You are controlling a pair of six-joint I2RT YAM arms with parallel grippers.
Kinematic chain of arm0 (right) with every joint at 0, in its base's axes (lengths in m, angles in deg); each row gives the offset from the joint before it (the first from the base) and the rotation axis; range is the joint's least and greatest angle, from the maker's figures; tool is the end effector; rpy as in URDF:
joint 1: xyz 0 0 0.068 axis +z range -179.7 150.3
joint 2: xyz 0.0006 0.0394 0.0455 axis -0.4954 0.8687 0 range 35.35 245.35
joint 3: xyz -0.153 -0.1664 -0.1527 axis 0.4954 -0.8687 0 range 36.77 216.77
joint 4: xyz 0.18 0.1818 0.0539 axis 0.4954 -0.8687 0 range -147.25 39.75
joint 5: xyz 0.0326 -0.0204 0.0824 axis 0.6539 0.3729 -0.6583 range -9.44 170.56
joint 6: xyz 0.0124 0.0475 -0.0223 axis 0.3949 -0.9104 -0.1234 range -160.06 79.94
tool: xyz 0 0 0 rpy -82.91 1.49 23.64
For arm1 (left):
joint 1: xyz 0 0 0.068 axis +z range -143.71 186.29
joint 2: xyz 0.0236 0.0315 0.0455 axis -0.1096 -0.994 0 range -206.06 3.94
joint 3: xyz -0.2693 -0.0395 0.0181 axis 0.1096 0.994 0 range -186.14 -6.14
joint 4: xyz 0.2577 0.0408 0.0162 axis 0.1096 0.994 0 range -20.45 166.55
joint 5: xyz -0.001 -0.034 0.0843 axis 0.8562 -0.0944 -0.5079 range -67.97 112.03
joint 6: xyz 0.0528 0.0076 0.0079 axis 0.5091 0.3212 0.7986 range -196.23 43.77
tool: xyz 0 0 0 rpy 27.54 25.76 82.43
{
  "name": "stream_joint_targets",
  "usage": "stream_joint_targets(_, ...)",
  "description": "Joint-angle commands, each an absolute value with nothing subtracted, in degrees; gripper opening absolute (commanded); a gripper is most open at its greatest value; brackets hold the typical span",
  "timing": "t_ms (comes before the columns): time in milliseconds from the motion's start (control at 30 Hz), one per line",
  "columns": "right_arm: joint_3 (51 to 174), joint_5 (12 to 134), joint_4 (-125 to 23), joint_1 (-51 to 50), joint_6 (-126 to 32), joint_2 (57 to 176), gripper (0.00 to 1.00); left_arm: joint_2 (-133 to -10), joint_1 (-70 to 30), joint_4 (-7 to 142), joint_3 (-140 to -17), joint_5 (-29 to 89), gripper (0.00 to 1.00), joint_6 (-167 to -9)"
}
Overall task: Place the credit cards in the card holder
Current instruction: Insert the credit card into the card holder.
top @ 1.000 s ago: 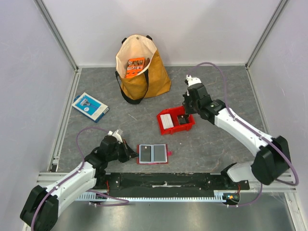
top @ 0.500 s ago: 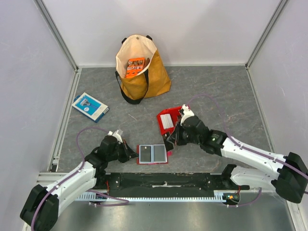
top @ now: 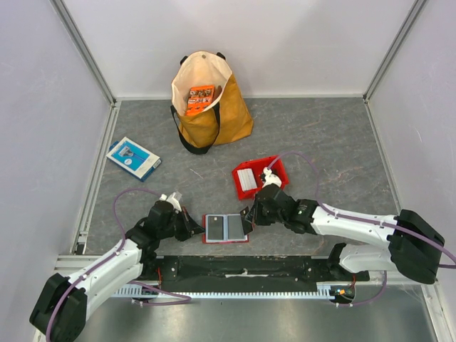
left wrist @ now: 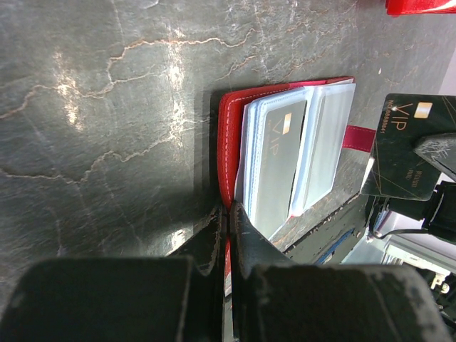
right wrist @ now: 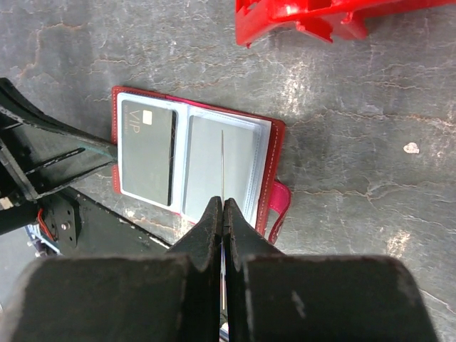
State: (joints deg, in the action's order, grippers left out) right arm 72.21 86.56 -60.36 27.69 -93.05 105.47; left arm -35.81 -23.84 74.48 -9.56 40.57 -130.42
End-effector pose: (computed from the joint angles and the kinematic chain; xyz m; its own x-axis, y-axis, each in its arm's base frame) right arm 0.1343 0.2032 0.1946 -0.8656 0.1208 -0.4860 -0.1769 0.8341 0.5224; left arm 0.1075 -0.0755 0.1144 -0.8873 -0.3740 -0.2699 -0.0630 0.6779 -0.7324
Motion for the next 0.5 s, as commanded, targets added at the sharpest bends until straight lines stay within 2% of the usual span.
stream_joint_targets(0,70.88,91.55,-57.29,28.84,-95.95,106.45,0.00,-35.53,-23.94,75.62,-11.06,41.19,0.02,-130.02)
stream_joint_targets(467,68.24,95.85,-57.63,30.33,-97.36,107.77,0.00,-36.14,-23.94,75.35,-11.06,41.19,0.02,-129.93)
